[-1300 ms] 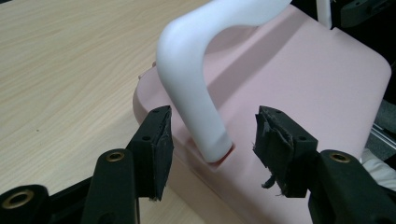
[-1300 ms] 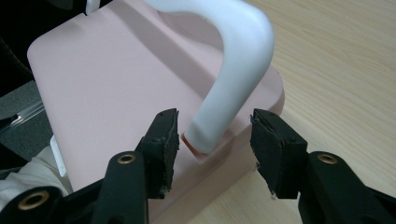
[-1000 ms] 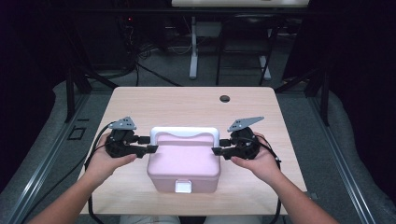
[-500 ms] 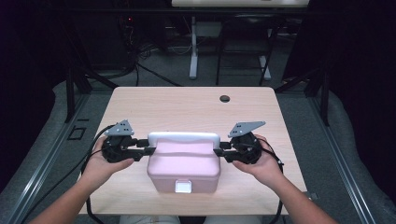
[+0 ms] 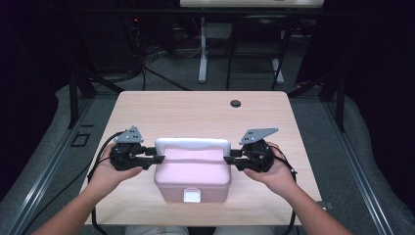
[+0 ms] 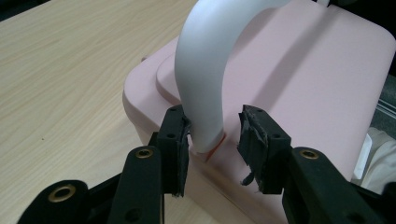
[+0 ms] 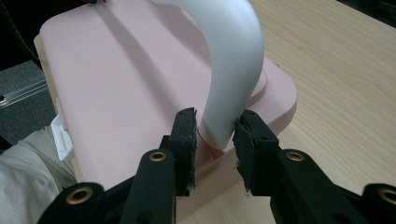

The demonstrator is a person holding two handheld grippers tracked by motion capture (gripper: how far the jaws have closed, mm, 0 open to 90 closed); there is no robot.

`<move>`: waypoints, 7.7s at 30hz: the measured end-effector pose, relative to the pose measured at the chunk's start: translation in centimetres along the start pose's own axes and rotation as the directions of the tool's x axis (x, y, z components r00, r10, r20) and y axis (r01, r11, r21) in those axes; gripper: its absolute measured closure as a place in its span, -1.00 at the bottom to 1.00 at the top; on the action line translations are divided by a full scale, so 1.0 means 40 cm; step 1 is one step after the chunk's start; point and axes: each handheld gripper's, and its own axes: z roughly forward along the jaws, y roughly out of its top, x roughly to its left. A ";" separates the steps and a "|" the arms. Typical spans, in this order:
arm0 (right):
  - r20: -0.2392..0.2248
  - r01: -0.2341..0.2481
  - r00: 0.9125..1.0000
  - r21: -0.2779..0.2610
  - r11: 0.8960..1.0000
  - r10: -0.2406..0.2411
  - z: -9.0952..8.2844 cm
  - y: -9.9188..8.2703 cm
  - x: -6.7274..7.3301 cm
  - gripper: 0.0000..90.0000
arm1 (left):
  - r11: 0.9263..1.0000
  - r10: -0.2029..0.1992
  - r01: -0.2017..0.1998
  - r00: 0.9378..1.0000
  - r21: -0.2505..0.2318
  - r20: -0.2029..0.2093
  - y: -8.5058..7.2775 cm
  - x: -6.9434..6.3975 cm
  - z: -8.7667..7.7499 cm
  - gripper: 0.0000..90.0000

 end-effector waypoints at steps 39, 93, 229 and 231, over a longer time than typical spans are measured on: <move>-0.060 -0.050 0.997 -0.001 0.999 0.049 -0.005 -0.004 -0.001 0.67 | 0.999 -0.030 0.030 0.999 0.013 0.022 0.003 -0.011 -0.021 0.66; -0.123 -0.196 0.975 -0.062 0.979 0.188 -0.044 0.059 -0.051 0.68 | 0.995 -0.091 0.092 0.995 -0.036 0.029 -0.066 -0.011 -0.116 0.99; -0.089 -0.107 0.990 0.032 0.994 0.110 0.067 -0.127 0.106 1.00 | 0.996 -0.085 0.085 0.996 -0.015 0.017 0.157 0.008 -0.055 1.00; -0.088 -0.108 0.990 0.027 0.994 0.110 0.066 -0.128 0.106 1.00 | 0.996 -0.086 0.086 0.996 -0.016 0.016 0.158 0.009 -0.053 1.00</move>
